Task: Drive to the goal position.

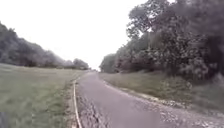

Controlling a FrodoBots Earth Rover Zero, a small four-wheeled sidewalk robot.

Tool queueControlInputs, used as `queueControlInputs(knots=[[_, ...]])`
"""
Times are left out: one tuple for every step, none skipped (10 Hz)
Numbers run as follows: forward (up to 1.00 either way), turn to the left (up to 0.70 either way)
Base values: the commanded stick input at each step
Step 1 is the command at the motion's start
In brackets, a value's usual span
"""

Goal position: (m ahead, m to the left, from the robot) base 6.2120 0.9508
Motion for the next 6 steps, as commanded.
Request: queueControlInputs(knots=[[1.00, 0.27], [1.00, 0.27], [1.00, 0.27], [1.00, 0.27], [1.00, 0.27], [1.00, 0.27]])
